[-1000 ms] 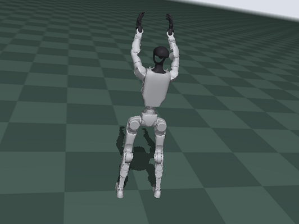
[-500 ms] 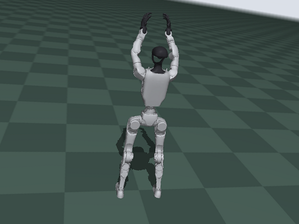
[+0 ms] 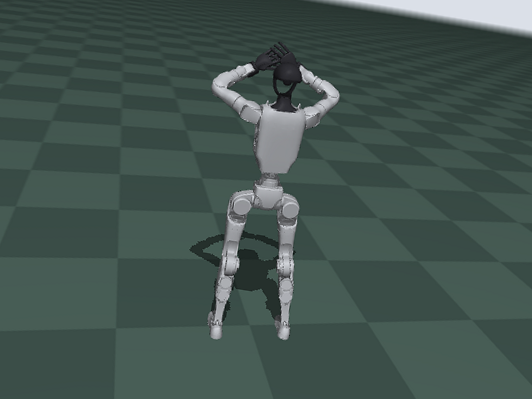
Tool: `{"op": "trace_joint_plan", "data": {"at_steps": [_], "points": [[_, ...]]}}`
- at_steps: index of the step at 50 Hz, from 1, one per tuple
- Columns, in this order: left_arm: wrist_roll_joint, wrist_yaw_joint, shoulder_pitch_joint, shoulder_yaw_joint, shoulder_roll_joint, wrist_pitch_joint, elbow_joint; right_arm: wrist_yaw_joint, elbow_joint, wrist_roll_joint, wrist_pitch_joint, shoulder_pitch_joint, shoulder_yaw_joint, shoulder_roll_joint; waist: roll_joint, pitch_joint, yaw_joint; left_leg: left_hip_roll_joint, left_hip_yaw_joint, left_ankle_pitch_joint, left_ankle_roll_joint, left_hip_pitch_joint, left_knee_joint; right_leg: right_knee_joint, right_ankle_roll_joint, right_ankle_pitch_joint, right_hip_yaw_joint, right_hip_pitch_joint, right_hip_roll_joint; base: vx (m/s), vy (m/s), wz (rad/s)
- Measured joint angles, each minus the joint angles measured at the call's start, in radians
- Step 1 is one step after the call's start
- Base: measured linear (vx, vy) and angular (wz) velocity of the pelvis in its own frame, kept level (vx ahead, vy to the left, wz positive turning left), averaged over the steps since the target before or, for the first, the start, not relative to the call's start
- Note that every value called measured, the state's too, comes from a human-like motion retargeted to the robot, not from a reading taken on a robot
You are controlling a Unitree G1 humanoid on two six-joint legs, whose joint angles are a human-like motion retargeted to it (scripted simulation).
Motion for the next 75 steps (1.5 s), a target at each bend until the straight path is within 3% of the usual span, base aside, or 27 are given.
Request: {"op": "trace_joint_plan", "data": {"at_steps": [7, 15, 24, 30, 33, 35, 38, 45, 48, 52, 57, 62, 68, 75], "points": [[0.169, 0.027, 0.515, 0.216, -0.04, -0.063, -0.075, -0.109, -0.118, -0.159, -0.088, 0.553, -0.231, 0.014, 0.001, 0.021, -0.007, -0.008, -0.003, -0.006, 0.011, 0.027, 0.005, 0.013, 0.0, -0.012, 0.003, 0.023, -0.007, 0.0, 0.0, 0.0], [0.313, 0.033, 1.173, 0.401, -0.318, -0.11, 0.116, -0.132, 0.032, -0.261, -0.175, 1.223, -0.382, 0.272, 0.002, 0.025, -0.006, -0.019, 0.001, -0.005, 0.026, 0.056, -0.001, 0.015, -0.002, -0.017, 0.011, 0.047, -0.019, 0.0, 0.0, 0.0], [0.534, 0.037, 1.324, 0.267, -0.585, -0.108, 0.579, -0.076, 0.461, -0.354, -0.191, 1.425, -0.24, 0.542, 0.011, 0.057, 0.005, -0.019, 0.001, -0.002, 0.036, 0.039, 0.007, 0.031, -0.014, -0.022, 0.012, 0.025, -0.019, 0.0, 0.0, 0.0], [0.615, -0.024, 1.344, 0.242, -0.698, -0.081, 0.799, 0.008, 0.599, -0.351, -0.203, 1.488, -0.225, 0.609, 0.017, 0.056, 0.013, -0.021, -0.004, 0.001, 0.043, 0.028, 0.006, 0.029, -0.018, -0.02, 0.008, 0.017, -0.021, 0.0, 0.0, 0.0], [0.577, -0.037, 1.351, 0.29, -0.717, -0.084, 0.793, 0.03, 0.561, -0.289, -0.217, 1.512, -0.269, 0.588, 0.02, 0.056, 0.016, -0.023, -0.006, 0.002, 0.043, 0.025, 0.005, 0.028, -0.017, -0.019, 0.006, 0.016, -0.023, 0.0, 0.0, 0.0], [0.489, -0.03, 1.361, 0.338, -0.711, -0.092, 0.732, 0.027, 0.496, -0.208, -0.222, 1.528, -0.313, 0.56, 0.022, 0.059, 0.018, -0.024, -0.007, 0.003, 0.042, 0.025, 0.004, 0.027, -0.015, -0.018, 0.006, 0.016, -0.024, 0.0, 0.0, 0.0], [0.185, -0.024, 1.428, 0.425, -0.677, -0.096, 0.529, 0.009, 0.319, 0.014, -0.206, 1.592, -0.407, 0.502, 0.025, 0.056, 0.019, -0.026, -0.004, 0.005, 0.04, 0.033, -0.004, 0.014, -0.012, -0.012, 0.006, 0.025, -0.025, 0.0, 0.0, 0.0], [-0.928, -0.027, 1.587, 0.628, -0.704, -0.048, 0.025, -0.025, -0.098, 0.752, -0.123, 1.698, -0.647, 0.493, 0.03, 0.064, 0.02, -0.027, 0.003, 0.01, 0.044, 0.037, -0.015, 0.0, -0.018, -0.005, 0.011, 0.026, -0.026, 0.0, 0.0, 0.0], [-1.291, -0.045, 1.579, 0.667, -0.715, -0.047, -0.119, 0.007, -0.222, 1.032, -0.117, 1.674, -0.701, 0.5, 0.032, 0.065, 0.02, -0.026, 0.004, 0.009, 0.046, 0.035, -0.013, 0.001, -0.021, -0.006, 0.012, 0.023, -0.026, 0.0, 0.0, 0.0], [-1.545, -0.103, 1.433, 0.698, -0.69, -0.072, -0.206, 0.072, -0.3, 1.288, -0.139, 1.529, -0.735, 0.468, 0.033, 0.067, 0.018, -0.024, 0.0, 0.003, 0.043, 0.03, -0.003, 0.014, -0.023, -0.013, 0.009, 0.02, -0.024, 0.0, 0.0, 0.0], [-1.631, -0.202, 1.165, 0.72, -0.593, -0.09, -0.202, 0.142, -0.292, 1.416, -0.173, 1.258, -0.719, 0.352, 0.029, 0.026, 0.014, -0.021, -0.007, 0.002, 0.032, 0.027, -0.002, 0.01, -0.019, -0.01, 0.0, 0.024, -0.021, 0.0, 0.0, 0.0], [-1.686, -0.231, 0.794, 0.614, -0.465, -0.113, -0.038, 0.166, -0.146, 1.522, -0.198, 0.873, -0.556, 0.209, 0.026, -0.01, 0.008, -0.017, -0.014, 0.005, 0.016, 0.021, -0.003, 0.005, -0.007, -0.005, -0.013, 0.025, -0.019, 0.0, 0.0, 0.0], [-1.679, -0.24, 0.25, 0.312, -0.421, -0.115, 0.384, 0.272, 0.21, 1.781, -0.218, 0.335, -0.226, 0.202, 0.027, -0.047, 0.003, -0.003, -0.014, 0.011, -0.008, 0.002, 0.0, -0.001, 0.0, 0.007, -0.025, 0.013, -0.006, 0.0, 0.0, 0.0], [-1.576, -0.211, -0.29, 0.155, -0.633, 0.028, 1.154, 0.283, 0.865, 1.859, -0.172, -0.13, -0.117, 0.447, 0.024, -0.071, 0.0, 0.004, -0.01, 0.021, -0.013, -0.02, 0.0, -0.006, 0.0, 0.014, -0.029, -0.006, 0.0, 0.0, 0.0, 0.0]]}}
